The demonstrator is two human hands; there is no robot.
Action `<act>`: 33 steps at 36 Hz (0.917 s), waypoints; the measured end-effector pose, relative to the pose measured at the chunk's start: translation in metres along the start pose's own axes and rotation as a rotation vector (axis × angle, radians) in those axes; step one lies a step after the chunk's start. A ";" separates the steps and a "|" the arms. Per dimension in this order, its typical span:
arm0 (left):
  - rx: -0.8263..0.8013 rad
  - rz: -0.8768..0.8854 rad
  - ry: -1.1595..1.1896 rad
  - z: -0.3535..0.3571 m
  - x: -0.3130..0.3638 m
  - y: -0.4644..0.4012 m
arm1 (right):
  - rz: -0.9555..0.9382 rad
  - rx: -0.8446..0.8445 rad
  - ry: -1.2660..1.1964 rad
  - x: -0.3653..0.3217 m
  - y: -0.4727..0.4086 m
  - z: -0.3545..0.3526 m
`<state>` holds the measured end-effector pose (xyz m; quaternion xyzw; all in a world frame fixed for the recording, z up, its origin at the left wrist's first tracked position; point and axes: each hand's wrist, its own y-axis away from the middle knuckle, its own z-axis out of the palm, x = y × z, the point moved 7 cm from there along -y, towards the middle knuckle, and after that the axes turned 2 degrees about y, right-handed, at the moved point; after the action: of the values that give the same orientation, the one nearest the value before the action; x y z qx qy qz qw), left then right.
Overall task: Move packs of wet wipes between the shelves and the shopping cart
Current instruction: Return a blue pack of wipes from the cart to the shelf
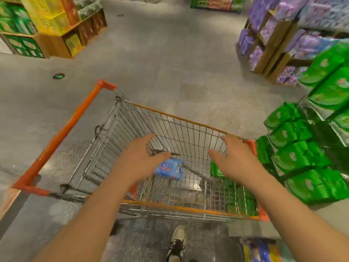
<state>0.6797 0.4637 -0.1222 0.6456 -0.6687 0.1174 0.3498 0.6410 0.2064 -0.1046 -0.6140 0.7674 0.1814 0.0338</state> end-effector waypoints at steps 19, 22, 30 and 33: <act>-0.168 -0.266 0.016 0.094 -0.086 -0.193 | -0.024 -0.218 -0.011 0.023 -0.190 0.126; -0.213 -0.325 0.020 0.127 -0.124 -0.225 | -0.022 -0.241 -0.051 0.026 -0.217 0.171; -0.308 -0.460 0.071 0.224 -0.219 -0.290 | 0.068 -0.355 -0.152 0.045 -0.271 0.313; -0.296 -0.530 0.128 0.257 -0.244 -0.301 | 0.153 -0.485 -0.172 0.058 -0.277 0.360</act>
<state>0.8644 0.4560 -0.5490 0.7310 -0.4633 -0.0361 0.4997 0.8293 0.2173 -0.5215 -0.5266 0.7400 0.4137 -0.0630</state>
